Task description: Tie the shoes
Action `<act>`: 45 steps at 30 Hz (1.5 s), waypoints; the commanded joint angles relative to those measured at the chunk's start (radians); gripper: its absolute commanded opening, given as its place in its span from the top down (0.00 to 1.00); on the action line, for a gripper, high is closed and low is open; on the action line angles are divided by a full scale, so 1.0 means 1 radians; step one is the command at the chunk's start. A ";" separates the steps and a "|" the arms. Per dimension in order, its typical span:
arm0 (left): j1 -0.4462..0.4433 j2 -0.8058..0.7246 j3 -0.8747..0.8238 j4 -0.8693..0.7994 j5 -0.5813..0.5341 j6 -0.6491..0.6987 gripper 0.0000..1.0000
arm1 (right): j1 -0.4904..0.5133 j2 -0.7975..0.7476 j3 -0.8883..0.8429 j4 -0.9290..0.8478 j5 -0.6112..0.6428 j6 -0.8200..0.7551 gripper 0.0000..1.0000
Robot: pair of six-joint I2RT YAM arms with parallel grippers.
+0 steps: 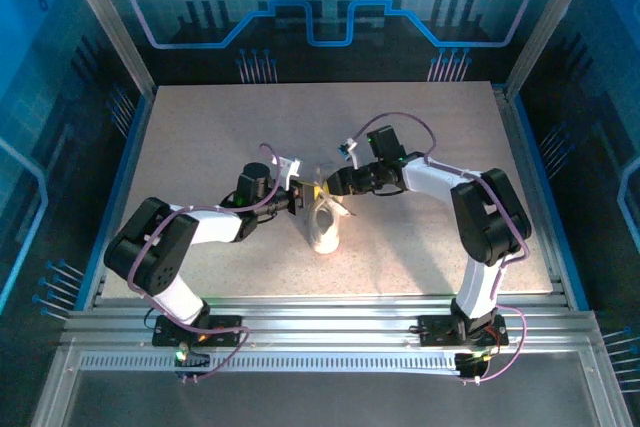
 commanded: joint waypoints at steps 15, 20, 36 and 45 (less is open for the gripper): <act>0.007 -0.003 0.022 0.018 0.032 0.031 1.00 | 0.029 0.067 0.079 -0.055 -0.059 -0.029 0.71; 0.009 -0.006 0.015 0.012 0.027 0.024 1.00 | 0.044 0.054 0.098 -0.102 -0.022 -0.069 0.99; 0.012 0.000 -0.028 0.062 0.023 -0.034 0.96 | 0.105 -0.059 0.090 -0.162 0.255 -0.194 1.00; 0.012 0.023 -0.024 0.082 0.031 -0.043 0.84 | 0.107 -0.085 0.050 -0.116 0.282 -0.180 1.00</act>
